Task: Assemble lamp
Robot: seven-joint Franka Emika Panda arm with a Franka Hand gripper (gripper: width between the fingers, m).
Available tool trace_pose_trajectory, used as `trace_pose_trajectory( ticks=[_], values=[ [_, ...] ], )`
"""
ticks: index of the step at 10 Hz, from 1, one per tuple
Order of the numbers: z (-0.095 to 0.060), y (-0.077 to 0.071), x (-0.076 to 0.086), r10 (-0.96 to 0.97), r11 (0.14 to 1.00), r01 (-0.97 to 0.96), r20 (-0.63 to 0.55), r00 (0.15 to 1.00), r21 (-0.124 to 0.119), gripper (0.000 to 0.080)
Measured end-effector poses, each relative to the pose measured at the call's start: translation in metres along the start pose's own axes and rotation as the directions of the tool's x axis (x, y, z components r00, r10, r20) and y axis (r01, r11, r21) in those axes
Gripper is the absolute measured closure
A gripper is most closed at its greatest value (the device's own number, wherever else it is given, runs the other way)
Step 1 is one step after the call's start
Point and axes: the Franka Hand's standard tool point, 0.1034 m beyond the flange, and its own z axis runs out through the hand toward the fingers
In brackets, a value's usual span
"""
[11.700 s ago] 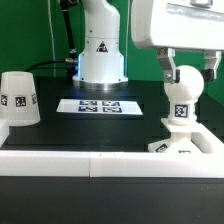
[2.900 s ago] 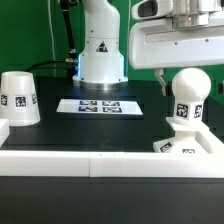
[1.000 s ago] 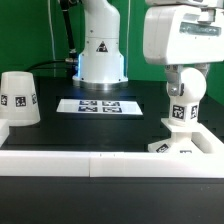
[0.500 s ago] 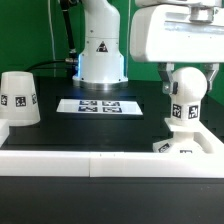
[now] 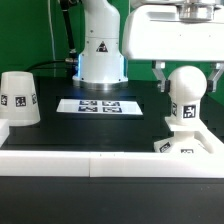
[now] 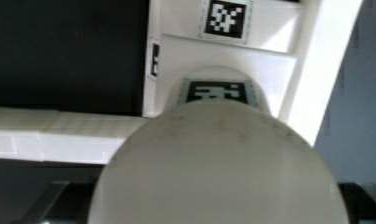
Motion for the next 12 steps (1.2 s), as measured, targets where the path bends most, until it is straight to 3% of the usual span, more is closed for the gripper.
trace_pose_trajectory(
  ticks=[3,5,8,9,12],
  values=[
    [0.000,0.001,0.000,0.206,0.979,-0.206,-0.001,0.979,0.000,0.0220],
    [0.001,-0.001,-0.005,0.418,0.908,-0.418,0.011,0.908,-0.006,0.0220],
    [0.004,-0.004,-0.015,0.664,0.748,-0.662,0.058,0.746,-0.050,0.0220],
    [0.004,-0.003,-0.016,0.725,0.688,-0.723,0.062,0.686,-0.063,0.0219],
    [0.004,-0.002,-0.016,0.742,0.671,-0.739,0.061,0.668,-0.065,0.0219]
  ],
)
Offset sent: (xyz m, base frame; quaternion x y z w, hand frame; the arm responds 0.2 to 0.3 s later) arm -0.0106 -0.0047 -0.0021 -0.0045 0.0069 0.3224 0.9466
